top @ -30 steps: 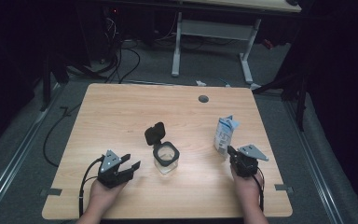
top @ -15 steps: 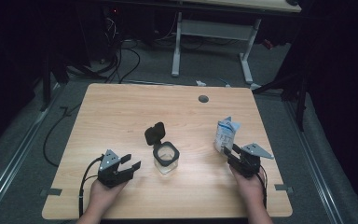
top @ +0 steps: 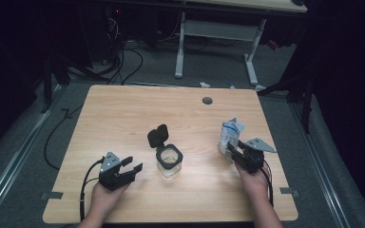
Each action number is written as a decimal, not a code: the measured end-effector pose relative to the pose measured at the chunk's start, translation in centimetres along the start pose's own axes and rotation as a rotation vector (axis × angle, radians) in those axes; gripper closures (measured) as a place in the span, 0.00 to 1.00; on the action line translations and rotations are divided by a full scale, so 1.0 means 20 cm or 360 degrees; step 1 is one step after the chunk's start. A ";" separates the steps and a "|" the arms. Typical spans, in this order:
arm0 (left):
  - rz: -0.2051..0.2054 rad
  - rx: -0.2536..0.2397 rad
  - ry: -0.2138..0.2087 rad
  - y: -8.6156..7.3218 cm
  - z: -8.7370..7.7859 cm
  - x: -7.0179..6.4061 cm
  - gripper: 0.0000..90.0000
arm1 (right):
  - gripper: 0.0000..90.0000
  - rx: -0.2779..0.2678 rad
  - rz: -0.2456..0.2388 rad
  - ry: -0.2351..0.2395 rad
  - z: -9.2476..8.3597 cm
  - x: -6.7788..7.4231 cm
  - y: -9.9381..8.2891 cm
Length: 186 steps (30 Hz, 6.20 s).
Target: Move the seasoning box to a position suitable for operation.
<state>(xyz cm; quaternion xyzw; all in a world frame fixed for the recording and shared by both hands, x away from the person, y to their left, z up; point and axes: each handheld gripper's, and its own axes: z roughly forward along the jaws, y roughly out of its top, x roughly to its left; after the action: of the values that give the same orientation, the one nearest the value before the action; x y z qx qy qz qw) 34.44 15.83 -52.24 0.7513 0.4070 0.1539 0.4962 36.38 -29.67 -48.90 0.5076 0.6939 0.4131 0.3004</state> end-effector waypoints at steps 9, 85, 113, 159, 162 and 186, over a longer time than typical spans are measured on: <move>-0.0012 0.0001 -0.0003 0.00 0.00 0.01 0.52 | 0.92 0.0014 -0.0009 0.0031 -0.01 -0.01 -0.01; 0.0090 -0.0133 -0.0154 -0.02 -0.01 -0.04 0.48 | 0.99 0.0513 -0.0231 0.0339 -0.12 0.05 0.23; 0.0134 -0.0130 -0.0199 -0.02 0.00 -0.08 0.47 | 0.99 0.0902 -0.0489 0.0375 -0.22 0.19 0.33; 0.0194 -0.0157 -0.0365 -0.01 0.00 -0.25 0.42 | 1.00 0.1248 -0.0608 0.0424 -0.19 0.29 0.47; 0.0221 -0.0140 -0.0401 -0.01 0.01 -0.29 0.41 | 1.00 0.1244 -0.0612 0.0440 -0.21 0.32 0.49; 0.0325 -0.0122 -0.0648 0.09 0.28 -0.68 0.35 | 1.00 0.1209 -0.0717 0.0590 -0.18 0.50 0.58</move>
<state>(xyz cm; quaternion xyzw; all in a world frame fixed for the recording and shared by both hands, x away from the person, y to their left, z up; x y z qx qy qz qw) 30.29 1.60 -50.96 0.7847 0.2141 0.0641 0.5782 35.55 -19.43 -36.91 0.3363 0.9303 0.1385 0.0468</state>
